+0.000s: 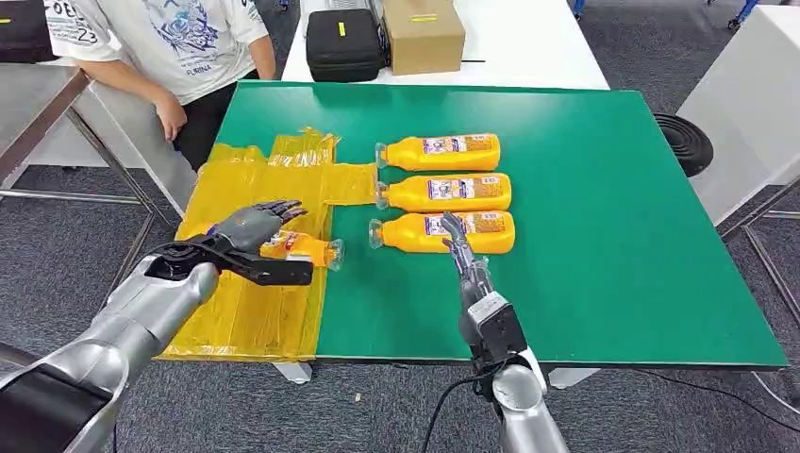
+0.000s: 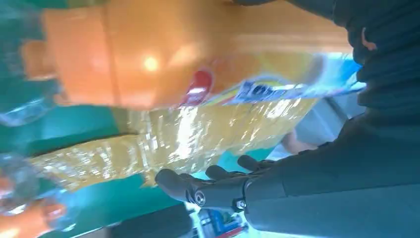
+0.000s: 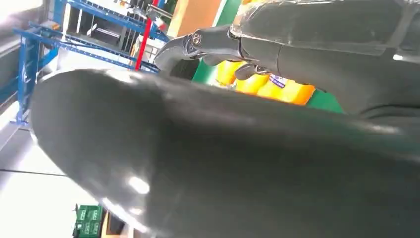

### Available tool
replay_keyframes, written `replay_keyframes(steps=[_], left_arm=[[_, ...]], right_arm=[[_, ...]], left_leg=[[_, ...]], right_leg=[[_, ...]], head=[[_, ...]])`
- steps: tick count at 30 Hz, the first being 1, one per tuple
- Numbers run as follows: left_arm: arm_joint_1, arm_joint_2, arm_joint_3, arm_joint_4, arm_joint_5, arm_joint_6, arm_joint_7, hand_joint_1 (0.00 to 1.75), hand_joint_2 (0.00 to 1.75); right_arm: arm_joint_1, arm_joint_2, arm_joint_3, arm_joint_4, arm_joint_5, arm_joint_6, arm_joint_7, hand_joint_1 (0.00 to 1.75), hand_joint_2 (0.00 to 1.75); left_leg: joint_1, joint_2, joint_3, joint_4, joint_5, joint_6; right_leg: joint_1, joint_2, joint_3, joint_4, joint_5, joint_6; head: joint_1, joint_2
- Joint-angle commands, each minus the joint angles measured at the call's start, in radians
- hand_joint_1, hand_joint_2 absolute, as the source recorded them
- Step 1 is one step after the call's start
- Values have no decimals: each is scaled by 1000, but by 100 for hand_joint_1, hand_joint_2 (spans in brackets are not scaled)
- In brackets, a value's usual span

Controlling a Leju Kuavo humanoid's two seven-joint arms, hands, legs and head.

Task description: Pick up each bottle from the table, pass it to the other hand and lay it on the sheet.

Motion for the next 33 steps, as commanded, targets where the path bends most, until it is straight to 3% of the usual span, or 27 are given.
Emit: replay_keyframes(steps=[1, 10, 17, 18, 20, 25, 28, 33], left_arm=[[-49, 35, -33, -3, 1, -47, -33, 0, 175], [-63, 89, -42, -48, 50, -103, -75, 0, 175], [63, 116, 71, -151, 136, -8, -41, 0, 175], [81, 115, 79, -163, 141, 0, -45, 0, 175], [102, 120, 89, -181, 164, -28, -75, 0, 175], [150, 205, 124, -261, 186, -67, -125, 0, 175], [196, 217, 188, -314, 236, -81, -161, 0, 175], [212, 209, 215, -336, 244, -87, -167, 0, 175]], right_arm=[[-26, 3, -52, 49, -4, 7, -5, 0, 0], [-26, 2, -67, 58, -4, 7, -5, 0, 0], [-12, -28, -92, -6, 140, -76, 32, 0, 0], [-18, -44, -99, -4, 162, -87, 45, 0, 175], [-41, -73, -111, 12, 195, -103, 65, 0, 175], [-134, -118, -136, 82, 258, -121, 100, 0, 175], [-170, -161, -138, 131, 368, -171, 162, 0, 175], [-214, -176, -157, 187, 387, -174, 169, 0, 175]], left_leg=[[1, 1, 4, 0, -2, 0], [1, 2, 4, 1, -2, 0], [0, 2, 4, -1, -2, 0], [0, 2, 3, -1, -1, 0], [0, 2, 5, -1, -2, 0], [0, 7, 5, 0, -3, 0], [0, 4, 3, 0, -2, 0], [0, 3, 3, 0, -1, 0]], right_leg=[[1, 0, 4, 0, -1, -2], [2, 1, 4, 0, -2, -2], [1, 1, 4, -1, -1, -2], [0, 1, 2, -1, 0, -1], [0, 1, 4, -1, -1, -2], [0, 6, 4, -1, 0, -2], [1, 3, 3, -1, 0, -2], [1, 2, 2, -1, 0, -1]], head=[[0, 0], [0, 0], [0, 0], [0, 0], [0, 0], [0, 0], [0, 0], [0, 0]])
